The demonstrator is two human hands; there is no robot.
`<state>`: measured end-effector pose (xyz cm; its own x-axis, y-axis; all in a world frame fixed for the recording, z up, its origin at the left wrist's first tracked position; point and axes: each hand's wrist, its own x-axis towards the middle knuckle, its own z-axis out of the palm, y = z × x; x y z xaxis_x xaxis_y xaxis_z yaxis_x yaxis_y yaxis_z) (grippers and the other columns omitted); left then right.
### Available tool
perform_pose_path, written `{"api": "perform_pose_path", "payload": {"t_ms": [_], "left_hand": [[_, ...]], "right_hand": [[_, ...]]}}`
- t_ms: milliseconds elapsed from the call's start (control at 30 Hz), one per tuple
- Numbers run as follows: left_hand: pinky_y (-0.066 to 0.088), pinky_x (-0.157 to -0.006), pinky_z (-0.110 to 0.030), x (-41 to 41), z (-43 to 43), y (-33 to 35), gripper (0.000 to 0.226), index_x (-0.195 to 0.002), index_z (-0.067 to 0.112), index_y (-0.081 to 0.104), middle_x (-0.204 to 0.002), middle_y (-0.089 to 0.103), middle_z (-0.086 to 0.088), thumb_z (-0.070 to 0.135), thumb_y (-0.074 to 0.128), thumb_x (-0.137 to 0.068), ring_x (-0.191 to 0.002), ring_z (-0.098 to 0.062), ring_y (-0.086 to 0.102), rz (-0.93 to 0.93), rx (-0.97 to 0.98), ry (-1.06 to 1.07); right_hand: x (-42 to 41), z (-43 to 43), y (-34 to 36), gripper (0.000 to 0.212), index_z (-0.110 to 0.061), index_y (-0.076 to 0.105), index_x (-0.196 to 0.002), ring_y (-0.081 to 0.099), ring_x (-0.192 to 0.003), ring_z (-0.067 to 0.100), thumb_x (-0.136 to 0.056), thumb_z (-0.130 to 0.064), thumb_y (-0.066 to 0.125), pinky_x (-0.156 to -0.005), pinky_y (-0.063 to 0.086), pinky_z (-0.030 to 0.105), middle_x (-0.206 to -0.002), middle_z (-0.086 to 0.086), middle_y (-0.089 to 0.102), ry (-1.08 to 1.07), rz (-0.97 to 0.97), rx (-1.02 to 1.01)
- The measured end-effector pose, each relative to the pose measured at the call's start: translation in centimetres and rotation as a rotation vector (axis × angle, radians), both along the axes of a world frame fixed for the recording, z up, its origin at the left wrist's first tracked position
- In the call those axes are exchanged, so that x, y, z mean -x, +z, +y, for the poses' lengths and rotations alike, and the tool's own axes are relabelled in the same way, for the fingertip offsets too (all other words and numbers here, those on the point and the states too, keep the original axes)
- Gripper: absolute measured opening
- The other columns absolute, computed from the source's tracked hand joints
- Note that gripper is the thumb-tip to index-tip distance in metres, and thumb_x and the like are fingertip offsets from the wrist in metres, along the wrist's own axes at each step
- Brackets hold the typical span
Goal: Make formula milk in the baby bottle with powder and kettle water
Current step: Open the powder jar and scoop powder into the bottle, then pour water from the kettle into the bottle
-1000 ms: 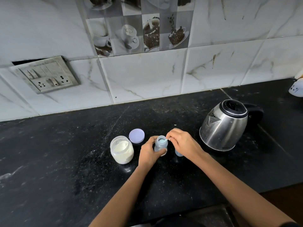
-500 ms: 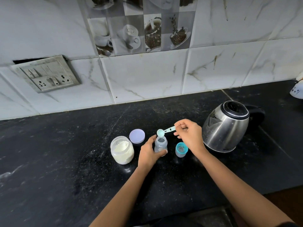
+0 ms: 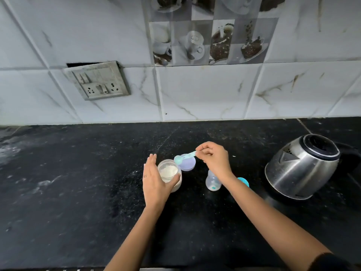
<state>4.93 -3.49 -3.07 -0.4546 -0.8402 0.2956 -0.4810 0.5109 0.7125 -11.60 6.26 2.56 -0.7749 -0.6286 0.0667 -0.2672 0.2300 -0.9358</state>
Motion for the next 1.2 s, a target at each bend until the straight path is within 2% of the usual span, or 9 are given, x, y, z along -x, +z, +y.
{"api": "perform_pose_path", "payload": {"t_ms": [133,333,433,533,733,900,1033,1133,1200], "left_hand": [[0.035,-0.107,-0.038,-1.2,-1.1,-0.8,0.096,-0.145,0.015,0.027,-0.148,0.036,0.001,0.047,0.076,-0.068,-0.135,-0.018,0.033,-0.093,-0.083,-0.048],[0.038,-0.102,-0.033,-1.3,-1.6,-1.0,0.087,-0.143,0.021,0.031,-0.146,0.038,0.007,0.051,0.071,-0.072,-0.131,-0.012,0.037,-0.141,-0.125,-0.106],[0.038,-0.102,-0.032,-1.3,-1.6,-0.9,0.087,-0.143,0.022,0.03,-0.145,0.039,0.008,0.05,0.072,-0.072,-0.13,-0.012,0.037,-0.134,-0.132,-0.117],[0.037,-0.101,-0.032,-1.3,-1.4,-0.6,0.089,-0.144,0.021,0.028,-0.146,0.038,0.006,0.046,0.075,-0.072,-0.131,-0.013,0.036,-0.113,-0.088,-0.131],[0.036,-0.104,-0.031,0.3,0.9,1.0,0.093,-0.144,0.018,0.026,-0.147,0.035,0.004,0.043,0.077,-0.071,-0.132,-0.012,0.032,-0.031,0.04,-0.164],[0.025,-0.112,-0.028,3.2,4.4,1.8,0.094,-0.146,0.02,0.023,-0.152,0.029,0.007,0.041,0.078,-0.073,-0.139,-0.009,0.024,0.013,-0.023,-0.275],[0.023,-0.102,-0.014,5.4,7.2,1.1,0.093,-0.145,0.017,0.026,-0.148,0.035,0.005,0.042,0.078,-0.071,-0.132,-0.006,0.03,0.004,-0.06,-0.278],[0.034,-0.1,-0.024,6.8,8.7,-0.2,0.095,-0.143,0.014,0.026,-0.142,0.042,-0.003,0.04,0.08,-0.069,-0.128,-0.015,0.039,0.007,-0.125,-0.21],[0.033,-0.099,-0.026,7.5,9.5,-1.1,0.098,-0.144,0.012,0.025,-0.141,0.043,-0.007,0.036,0.082,-0.067,-0.129,-0.019,0.038,0.02,-0.19,-0.158]], "right_hand": [[-2.1,-3.3,-0.7,0.007,-0.016,0.071,-0.082,0.065,-0.071,0.001,-0.081,-0.009,0.071,-0.069,0.051,0.016,-0.074,-0.009,0.07,0.107,0.077,-0.083],[-3.3,-5.5,-2.5,0.014,-0.021,0.071,-0.073,0.065,-0.07,0.002,-0.079,-0.009,0.071,-0.07,0.051,0.017,-0.073,-0.009,0.071,0.149,0.151,-0.2],[-3.5,-5.5,-3.1,0.011,-0.019,0.074,-0.074,0.064,-0.075,0.0,-0.08,-0.01,0.07,-0.07,0.044,0.008,-0.078,-0.01,0.072,0.137,0.164,-0.199],[-3.3,-4.7,-3.0,0.008,-0.016,0.076,-0.082,0.06,-0.075,-0.005,-0.084,-0.012,0.068,-0.068,0.04,0.002,-0.079,-0.012,0.069,0.059,0.148,-0.113],[-1.6,-0.3,-2.0,0.01,-0.014,0.074,-0.088,0.06,-0.074,0.001,-0.084,-0.007,0.068,-0.065,0.045,0.009,-0.084,-0.004,0.067,-0.118,0.31,0.11],[1.2,5.3,-0.4,0.008,-0.012,0.073,-0.086,0.059,-0.073,0.003,-0.084,-0.006,0.069,-0.063,0.043,0.009,-0.083,-0.004,0.063,-0.208,0.443,0.217],[4.5,10.3,1.2,0.007,-0.011,0.072,-0.089,0.058,-0.074,0.009,-0.088,-0.011,0.065,-0.067,0.045,0.012,-0.087,-0.004,0.062,-0.328,0.549,0.261],[7.0,14.6,2.0,0.013,-0.007,0.07,-0.096,0.058,-0.079,0.015,-0.093,-0.015,0.059,-0.073,0.043,0.012,-0.093,0.002,0.062,-0.441,0.586,0.297],[8.7,17.2,1.9,0.015,-0.005,0.068,-0.098,0.058,-0.086,0.019,-0.094,-0.015,0.057,-0.077,0.047,0.019,-0.097,-0.004,0.059,-0.503,0.605,0.307]]}}
